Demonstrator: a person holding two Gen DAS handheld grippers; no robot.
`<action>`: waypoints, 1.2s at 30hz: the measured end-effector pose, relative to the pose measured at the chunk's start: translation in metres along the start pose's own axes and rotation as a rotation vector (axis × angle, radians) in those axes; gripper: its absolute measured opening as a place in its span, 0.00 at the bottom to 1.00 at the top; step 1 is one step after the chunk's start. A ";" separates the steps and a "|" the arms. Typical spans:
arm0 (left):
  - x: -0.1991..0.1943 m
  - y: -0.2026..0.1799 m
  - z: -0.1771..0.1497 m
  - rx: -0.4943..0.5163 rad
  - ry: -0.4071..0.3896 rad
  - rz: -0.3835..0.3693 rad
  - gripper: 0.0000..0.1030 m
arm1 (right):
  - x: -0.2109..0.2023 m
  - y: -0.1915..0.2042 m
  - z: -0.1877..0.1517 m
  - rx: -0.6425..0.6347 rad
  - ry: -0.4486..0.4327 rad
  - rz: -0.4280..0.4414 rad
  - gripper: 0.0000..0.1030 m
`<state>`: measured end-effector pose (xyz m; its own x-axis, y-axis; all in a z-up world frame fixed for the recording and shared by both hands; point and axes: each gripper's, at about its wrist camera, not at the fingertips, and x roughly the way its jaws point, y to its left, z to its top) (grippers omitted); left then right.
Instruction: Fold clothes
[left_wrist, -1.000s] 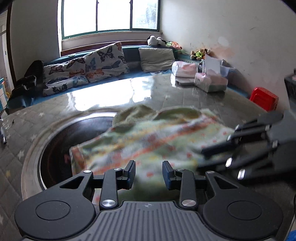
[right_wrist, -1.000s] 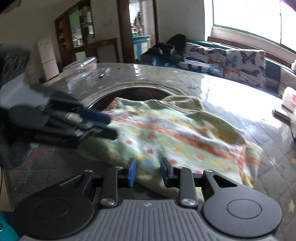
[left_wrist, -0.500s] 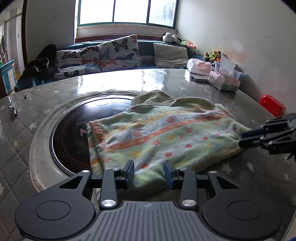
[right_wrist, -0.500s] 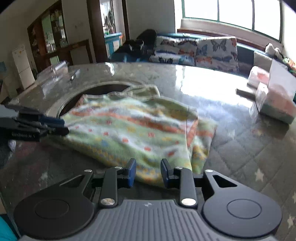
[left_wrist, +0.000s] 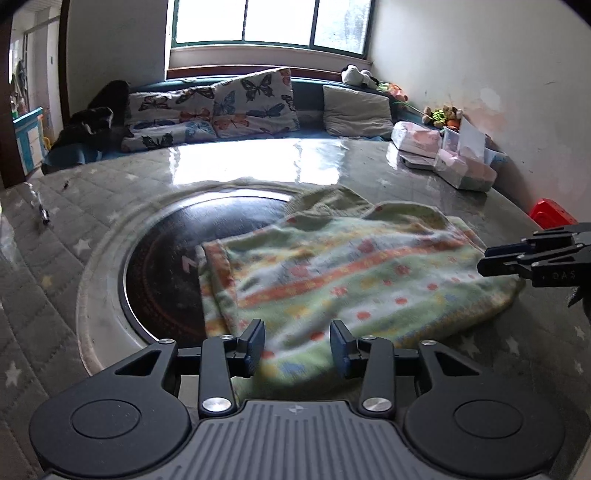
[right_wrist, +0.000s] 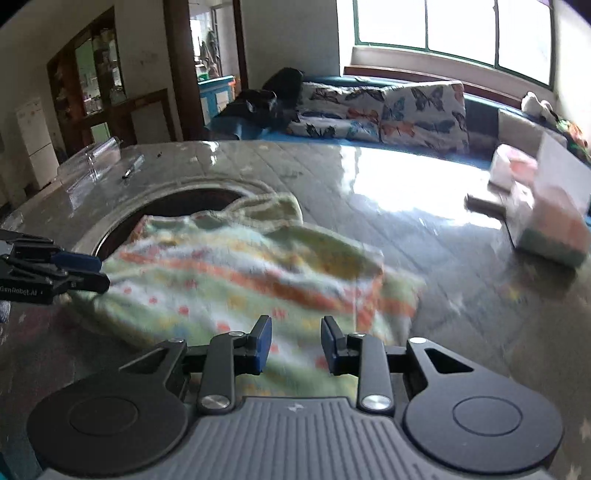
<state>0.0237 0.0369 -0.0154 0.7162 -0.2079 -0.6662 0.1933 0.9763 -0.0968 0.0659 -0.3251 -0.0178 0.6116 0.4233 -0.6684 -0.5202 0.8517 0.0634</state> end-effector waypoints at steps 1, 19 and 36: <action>0.001 0.001 0.002 -0.004 0.000 0.003 0.41 | 0.006 0.001 0.005 -0.001 -0.004 0.004 0.28; 0.013 0.017 -0.001 -0.048 0.030 0.068 0.82 | 0.072 -0.001 0.049 0.037 -0.011 0.005 0.30; 0.015 0.025 -0.005 -0.087 0.041 0.101 0.99 | 0.096 0.031 0.065 -0.011 0.008 0.050 0.29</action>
<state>0.0357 0.0589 -0.0314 0.7006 -0.1079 -0.7054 0.0615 0.9940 -0.0909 0.1470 -0.2379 -0.0320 0.5801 0.4625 -0.6705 -0.5567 0.8260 0.0882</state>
